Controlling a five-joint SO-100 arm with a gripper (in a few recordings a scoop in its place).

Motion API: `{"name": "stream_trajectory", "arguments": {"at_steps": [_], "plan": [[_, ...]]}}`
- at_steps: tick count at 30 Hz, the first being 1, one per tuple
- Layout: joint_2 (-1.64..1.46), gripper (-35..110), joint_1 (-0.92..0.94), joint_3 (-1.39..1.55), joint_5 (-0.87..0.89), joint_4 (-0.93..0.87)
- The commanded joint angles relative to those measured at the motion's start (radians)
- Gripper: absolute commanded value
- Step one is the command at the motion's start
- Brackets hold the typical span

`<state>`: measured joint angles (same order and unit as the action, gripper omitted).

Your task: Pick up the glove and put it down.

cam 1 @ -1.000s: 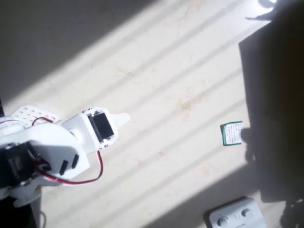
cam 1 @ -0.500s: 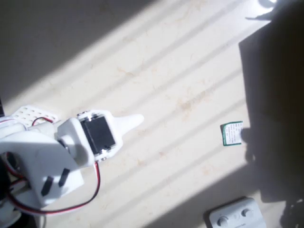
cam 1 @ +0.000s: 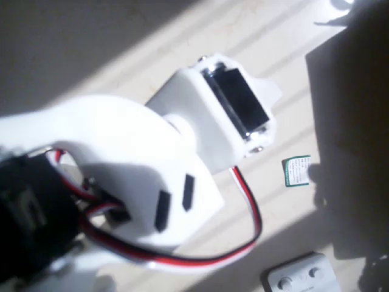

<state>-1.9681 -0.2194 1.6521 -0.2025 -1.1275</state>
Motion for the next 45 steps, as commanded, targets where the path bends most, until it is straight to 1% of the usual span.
{"name": "stream_trajectory", "arguments": {"at_steps": [1, 8, 16, 20, 23, 26, 33, 36, 45], "plan": [[0.127, 1, -0.104, -0.153, 0.009, 0.012], [0.408, 1, -0.224, -0.405, 0.011, 0.012], [0.755, 1, -0.293, -0.723, 0.012, 0.012], [0.891, 1, -0.307, -0.833, 0.049, 0.012], [0.966, 1, -0.321, -0.882, 0.067, 0.012], [1.025, 5, -0.337, -0.919, 0.067, 0.012], [1.104, 24, -0.351, -0.954, 0.067, 0.012], [1.129, 28, -0.354, -0.954, 0.067, 0.012], [1.236, 29, -0.354, -1.062, 0.084, 0.106]]}}
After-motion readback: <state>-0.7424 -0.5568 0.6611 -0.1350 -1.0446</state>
